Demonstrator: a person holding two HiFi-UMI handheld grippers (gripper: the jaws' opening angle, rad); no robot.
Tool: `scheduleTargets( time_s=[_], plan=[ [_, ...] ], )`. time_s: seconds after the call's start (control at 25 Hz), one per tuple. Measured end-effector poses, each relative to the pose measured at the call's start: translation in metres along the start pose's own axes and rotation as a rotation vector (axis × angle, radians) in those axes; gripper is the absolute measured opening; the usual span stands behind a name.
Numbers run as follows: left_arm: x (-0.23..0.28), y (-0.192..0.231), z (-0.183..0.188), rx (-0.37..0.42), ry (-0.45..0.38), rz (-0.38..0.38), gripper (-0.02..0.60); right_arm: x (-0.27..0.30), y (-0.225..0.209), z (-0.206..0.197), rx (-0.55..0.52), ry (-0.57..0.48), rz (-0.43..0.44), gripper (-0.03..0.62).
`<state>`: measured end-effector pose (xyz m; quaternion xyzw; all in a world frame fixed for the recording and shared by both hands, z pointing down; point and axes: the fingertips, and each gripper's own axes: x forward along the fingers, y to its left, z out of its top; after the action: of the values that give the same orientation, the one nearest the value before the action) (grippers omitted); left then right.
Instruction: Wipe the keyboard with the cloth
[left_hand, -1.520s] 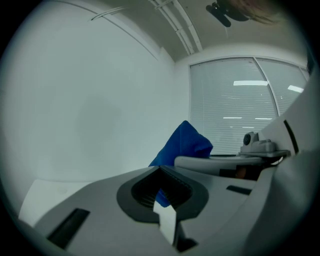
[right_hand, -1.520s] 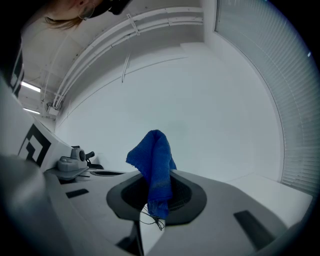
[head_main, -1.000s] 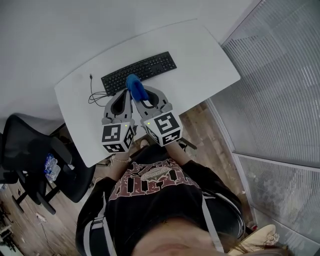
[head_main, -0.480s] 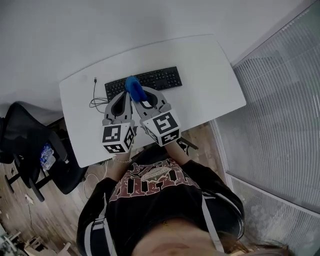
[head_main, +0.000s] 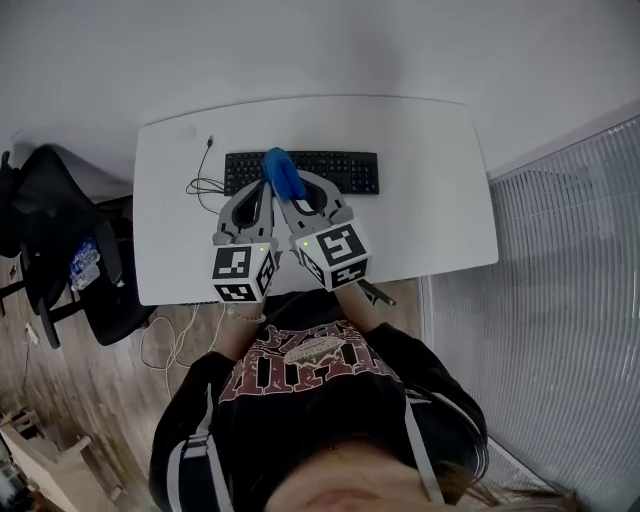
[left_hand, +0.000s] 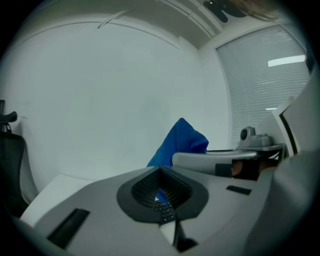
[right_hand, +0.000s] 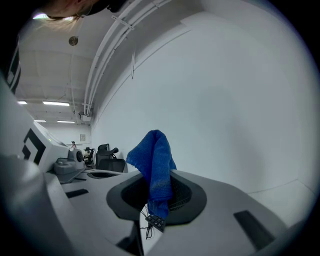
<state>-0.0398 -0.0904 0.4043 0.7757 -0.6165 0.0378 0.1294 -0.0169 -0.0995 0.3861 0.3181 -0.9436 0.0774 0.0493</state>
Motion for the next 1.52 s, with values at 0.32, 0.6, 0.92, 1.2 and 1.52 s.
scheduleTargets(
  time_s=[0.32,0.6,0.92,1.2,1.52],
  plan=[
    [0.011,0.010,-0.008,0.002,0.033,-0.001,0.032,0.009,-0.010,-0.008,0.020,0.013,-0.016,0.064],
    [0.023,0.039,-0.017,0.011,0.076,0.011,0.032,0.023,-0.022,-0.013,0.042,0.034,-0.063,0.064],
    [0.031,0.102,-0.065,0.001,0.202,0.089,0.032,0.046,-0.035,-0.026,0.044,0.070,-0.109,0.064],
    [0.039,0.153,-0.117,-0.017,0.334,0.135,0.031,0.082,-0.044,-0.044,0.069,0.125,-0.100,0.064],
    [0.056,0.192,-0.186,0.045,0.474,0.150,0.032,0.134,-0.050,-0.073,0.055,0.188,-0.047,0.064]
  ],
)
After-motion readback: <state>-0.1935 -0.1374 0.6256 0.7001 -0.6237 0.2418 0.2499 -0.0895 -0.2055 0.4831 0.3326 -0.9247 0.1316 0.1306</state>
